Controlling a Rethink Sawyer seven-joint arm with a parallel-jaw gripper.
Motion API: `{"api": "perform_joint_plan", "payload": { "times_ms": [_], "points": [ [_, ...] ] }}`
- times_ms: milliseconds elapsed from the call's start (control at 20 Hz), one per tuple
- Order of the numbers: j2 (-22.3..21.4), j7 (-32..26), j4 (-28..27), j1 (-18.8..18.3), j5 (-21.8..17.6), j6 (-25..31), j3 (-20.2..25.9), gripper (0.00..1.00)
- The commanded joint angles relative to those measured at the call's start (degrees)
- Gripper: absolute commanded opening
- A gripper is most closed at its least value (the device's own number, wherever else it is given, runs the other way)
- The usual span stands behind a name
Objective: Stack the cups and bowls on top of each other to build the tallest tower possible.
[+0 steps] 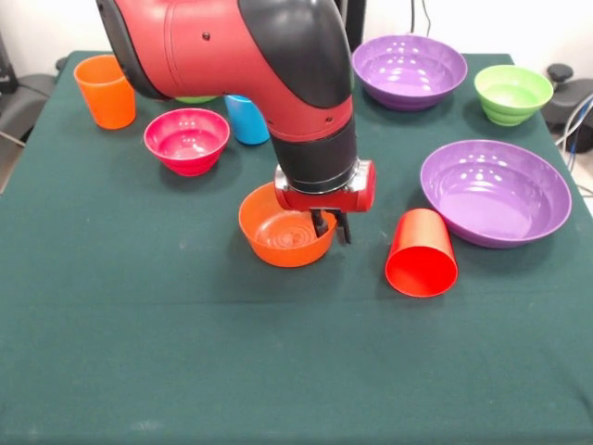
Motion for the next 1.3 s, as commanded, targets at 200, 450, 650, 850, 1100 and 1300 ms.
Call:
{"api": "perform_joint_plan", "payload": {
  "times_ms": [200,450,650,850,1100,1300],
  "points": [
    [-2.64,1.61,2.93,3.17,-4.63,-2.13,-1.93,0.0],
    [-15.84,9.34,14.12,5.97,-0.55,2.54,-6.26,0.0],
    [-20.06,8.28,17.11,5.88,1.92,6.7,-6.85,0.0],
    [-21.37,6.47,18.94,5.07,2.94,6.72,-6.3,0.0],
    [-23.29,7.0,20.75,5.94,3.42,6.27,-7.86,0.0],
    [-23.81,7.84,20.88,7.21,2.86,5.57,-9.82,0.0]
  ]
}}
